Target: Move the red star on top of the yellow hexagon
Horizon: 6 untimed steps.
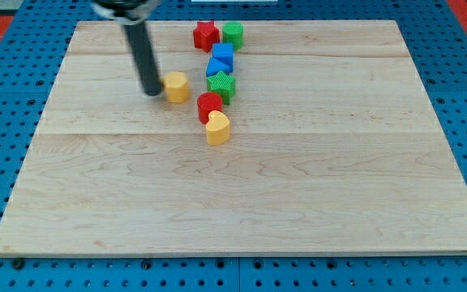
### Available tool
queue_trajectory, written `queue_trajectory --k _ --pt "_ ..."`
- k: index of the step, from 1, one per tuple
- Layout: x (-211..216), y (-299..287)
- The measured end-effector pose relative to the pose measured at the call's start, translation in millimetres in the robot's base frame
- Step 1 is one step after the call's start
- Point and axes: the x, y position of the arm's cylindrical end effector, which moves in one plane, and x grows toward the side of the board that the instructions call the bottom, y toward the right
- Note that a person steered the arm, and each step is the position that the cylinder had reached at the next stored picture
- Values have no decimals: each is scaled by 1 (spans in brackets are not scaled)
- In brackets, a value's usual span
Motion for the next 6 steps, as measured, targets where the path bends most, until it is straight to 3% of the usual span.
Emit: queue_trajectory --k 1,2,3,4,5,6 --pt "0 17" --pt "-17 -54" --pt "-91 -60" --pt "-154 -7" --pt "-166 21" --pt "-151 35"
